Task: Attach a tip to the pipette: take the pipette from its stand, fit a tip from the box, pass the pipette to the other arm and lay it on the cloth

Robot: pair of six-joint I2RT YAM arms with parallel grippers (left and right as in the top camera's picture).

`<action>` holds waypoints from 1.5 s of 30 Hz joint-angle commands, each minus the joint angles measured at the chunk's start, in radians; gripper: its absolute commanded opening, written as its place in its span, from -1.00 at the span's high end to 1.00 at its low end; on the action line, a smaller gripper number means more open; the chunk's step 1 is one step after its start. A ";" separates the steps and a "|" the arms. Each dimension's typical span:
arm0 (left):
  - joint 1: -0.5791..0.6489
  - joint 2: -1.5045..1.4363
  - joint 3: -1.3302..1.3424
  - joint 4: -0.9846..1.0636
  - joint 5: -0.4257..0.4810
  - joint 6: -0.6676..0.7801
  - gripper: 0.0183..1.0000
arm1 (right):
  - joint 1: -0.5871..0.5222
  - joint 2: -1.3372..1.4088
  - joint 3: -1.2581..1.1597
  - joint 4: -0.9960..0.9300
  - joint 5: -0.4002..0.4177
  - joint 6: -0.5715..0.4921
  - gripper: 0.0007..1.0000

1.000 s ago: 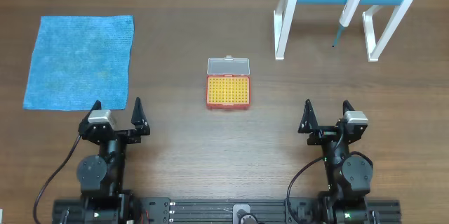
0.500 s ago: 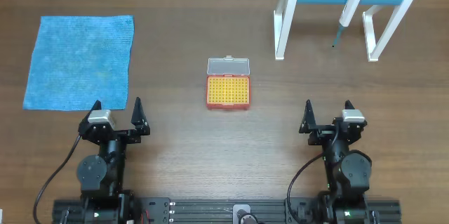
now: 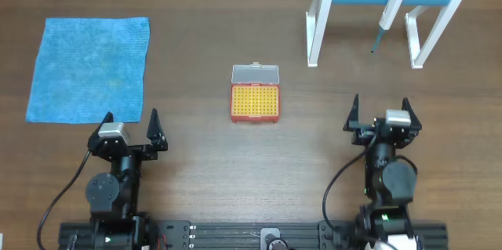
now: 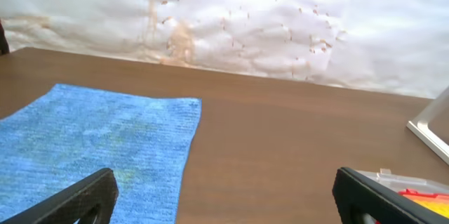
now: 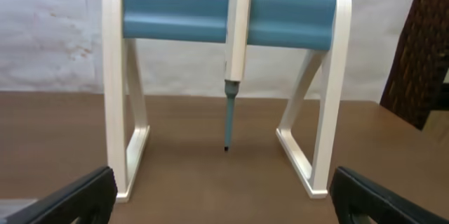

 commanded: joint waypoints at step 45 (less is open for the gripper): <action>-0.001 -0.001 -0.001 -0.009 0.008 0.001 -0.99 | -0.211 1.137 0.750 0.196 -0.242 -0.066 -0.99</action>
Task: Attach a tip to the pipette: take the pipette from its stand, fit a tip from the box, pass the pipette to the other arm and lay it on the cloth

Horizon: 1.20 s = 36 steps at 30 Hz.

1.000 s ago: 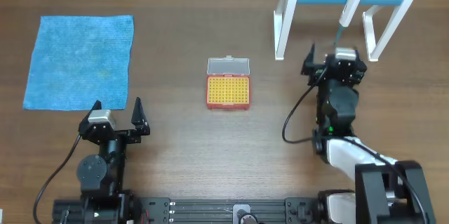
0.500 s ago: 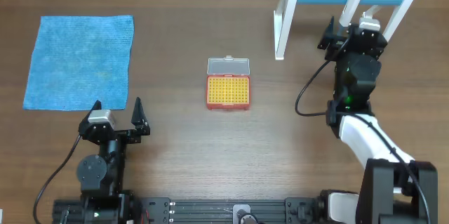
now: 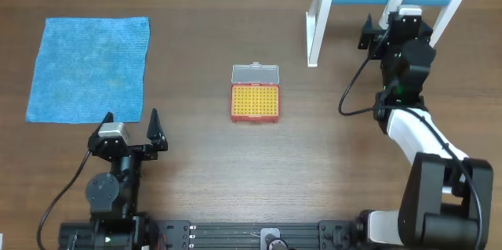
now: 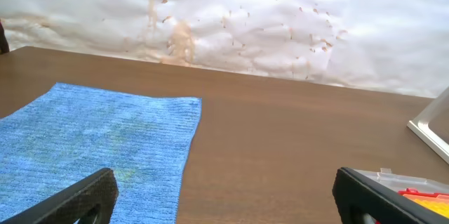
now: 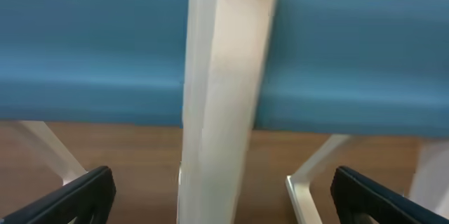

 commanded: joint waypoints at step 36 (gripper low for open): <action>-0.001 -0.003 -0.001 -0.008 0.008 0.002 -0.99 | -0.008 0.060 0.094 0.042 -0.112 -0.009 0.86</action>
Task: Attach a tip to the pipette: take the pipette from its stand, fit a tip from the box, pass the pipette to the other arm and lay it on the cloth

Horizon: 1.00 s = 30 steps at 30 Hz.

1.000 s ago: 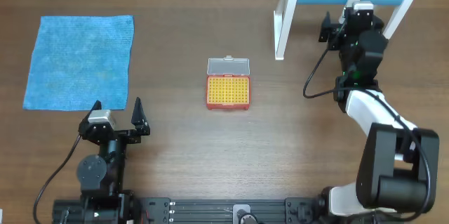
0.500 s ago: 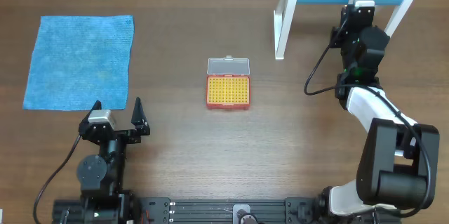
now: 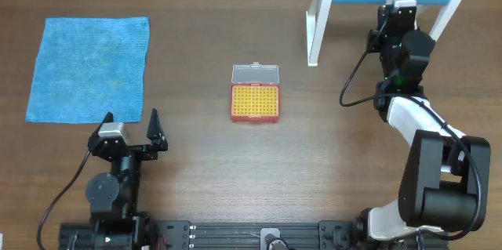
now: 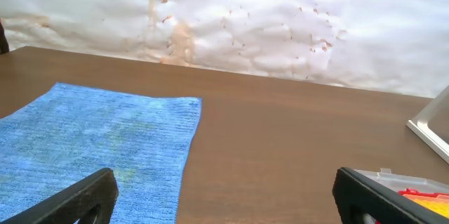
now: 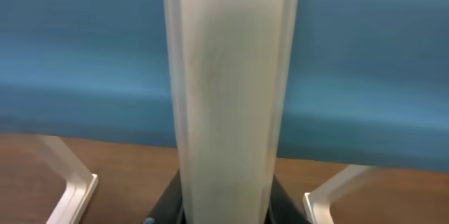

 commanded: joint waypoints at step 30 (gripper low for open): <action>-0.001 -0.003 -0.001 -0.008 0.008 0.002 -0.99 | 0.392 -0.225 0.000 -0.218 -0.421 -0.001 0.86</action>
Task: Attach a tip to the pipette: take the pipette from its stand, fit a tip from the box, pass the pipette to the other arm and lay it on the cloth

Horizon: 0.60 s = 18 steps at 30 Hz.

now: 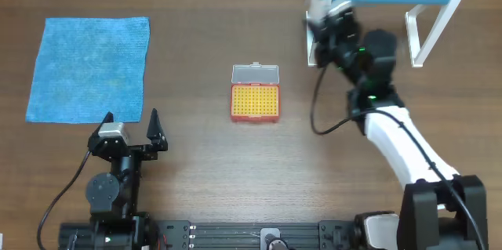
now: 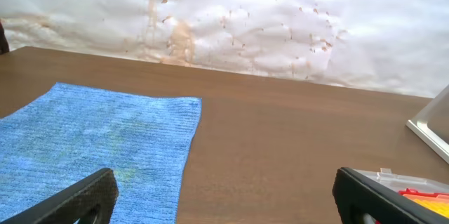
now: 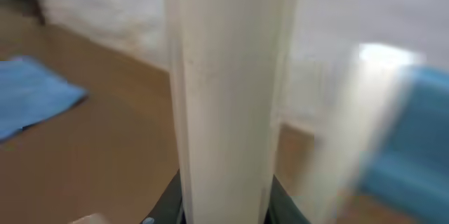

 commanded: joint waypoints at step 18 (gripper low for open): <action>-0.001 -0.003 -0.001 -0.008 0.008 0.001 -0.99 | 0.290 0.010 -0.407 0.848 0.182 -0.010 0.86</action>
